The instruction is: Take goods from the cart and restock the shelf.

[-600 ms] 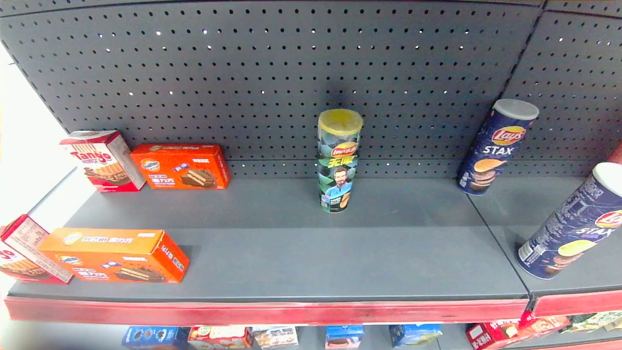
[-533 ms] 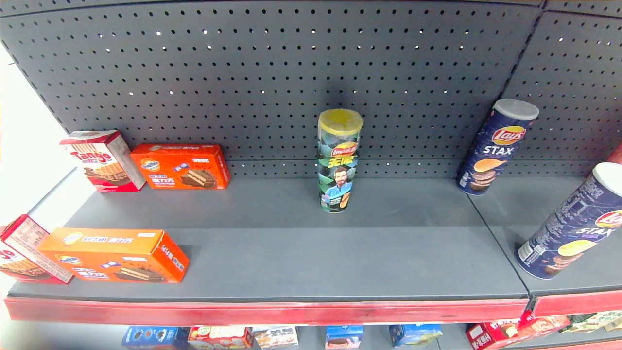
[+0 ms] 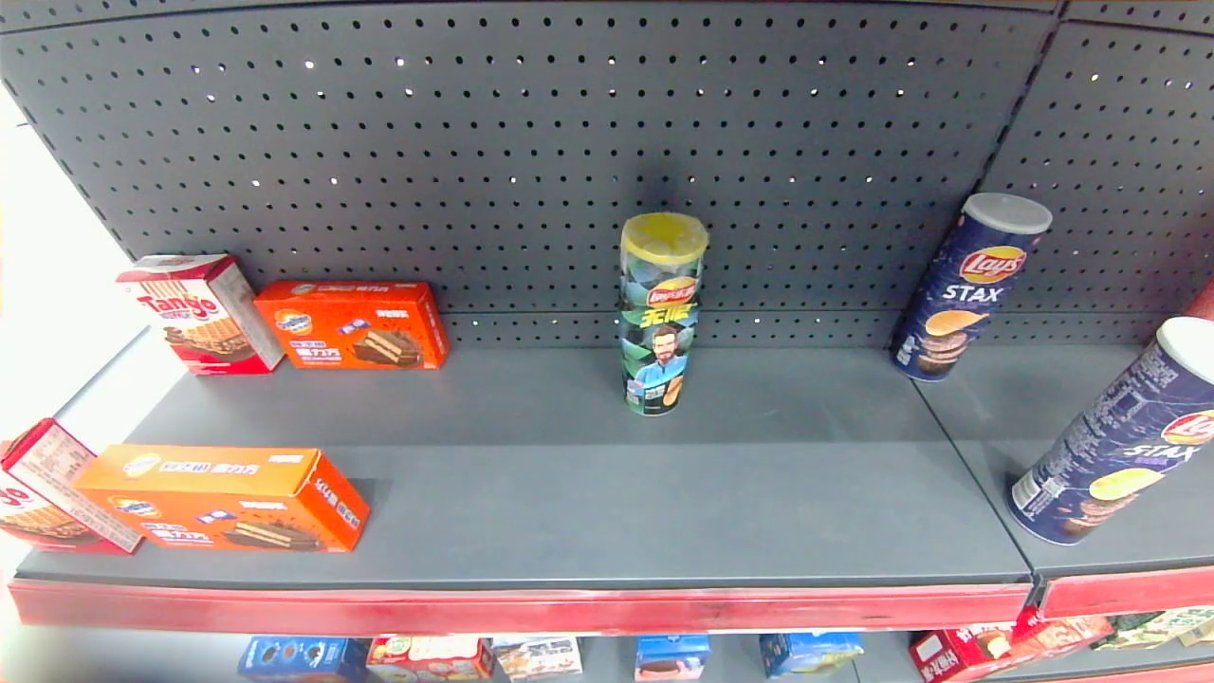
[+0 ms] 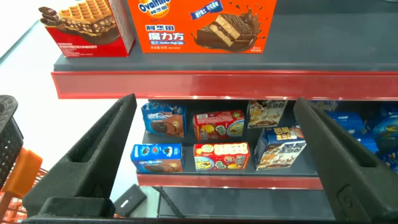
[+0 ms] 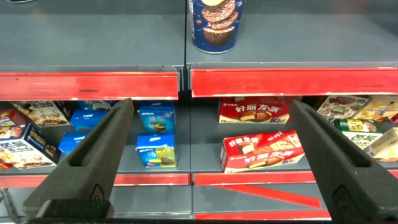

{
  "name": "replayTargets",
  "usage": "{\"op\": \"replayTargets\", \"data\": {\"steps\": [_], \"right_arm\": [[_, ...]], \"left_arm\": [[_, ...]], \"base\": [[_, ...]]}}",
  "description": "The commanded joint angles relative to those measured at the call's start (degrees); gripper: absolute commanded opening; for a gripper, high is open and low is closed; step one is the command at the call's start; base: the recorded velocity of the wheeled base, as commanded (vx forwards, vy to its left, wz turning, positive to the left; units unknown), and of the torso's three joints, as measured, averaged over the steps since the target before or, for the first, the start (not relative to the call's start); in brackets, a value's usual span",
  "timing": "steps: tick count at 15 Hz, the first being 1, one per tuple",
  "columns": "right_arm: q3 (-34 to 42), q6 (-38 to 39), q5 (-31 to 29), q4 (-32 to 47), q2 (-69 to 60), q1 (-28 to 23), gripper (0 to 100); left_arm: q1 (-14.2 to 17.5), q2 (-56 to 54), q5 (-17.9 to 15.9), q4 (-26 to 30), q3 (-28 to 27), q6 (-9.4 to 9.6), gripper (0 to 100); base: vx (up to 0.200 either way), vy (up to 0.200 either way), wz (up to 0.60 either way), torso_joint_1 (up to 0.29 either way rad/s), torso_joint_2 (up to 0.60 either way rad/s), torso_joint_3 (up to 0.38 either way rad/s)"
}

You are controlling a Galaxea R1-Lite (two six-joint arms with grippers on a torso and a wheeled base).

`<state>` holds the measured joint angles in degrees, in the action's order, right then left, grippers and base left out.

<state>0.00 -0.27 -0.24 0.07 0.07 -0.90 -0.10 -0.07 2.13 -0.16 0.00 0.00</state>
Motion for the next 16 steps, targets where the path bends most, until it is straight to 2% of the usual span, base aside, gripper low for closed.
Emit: {"op": "replayTargets", "data": {"steps": [1,2,15,16], "right_arm": [[0.00,0.00,-0.02,0.01,0.10,0.02,100],[0.00,0.18,-0.11,0.01,0.01,0.02,100],[0.00,0.00,-0.11,0.01,0.01,0.02,100],[0.00,0.18,-0.20,0.01,0.01,0.02,100]], "left_arm": [[-0.08,0.07,-0.02,-0.02,0.00,0.00,100],[0.01,0.07,-0.02,-0.02,0.00,0.00,100],[0.01,0.07,-0.02,-0.02,0.00,0.00,100],[0.01,0.07,-0.02,-0.02,0.00,0.00,100]], "base": [[0.000,0.000,0.00,0.000,0.00,0.000],[0.000,0.000,0.00,0.000,0.00,0.000],[0.000,0.000,0.60,0.005,0.00,0.002],[0.000,0.000,0.00,0.000,0.00,0.000]]}}
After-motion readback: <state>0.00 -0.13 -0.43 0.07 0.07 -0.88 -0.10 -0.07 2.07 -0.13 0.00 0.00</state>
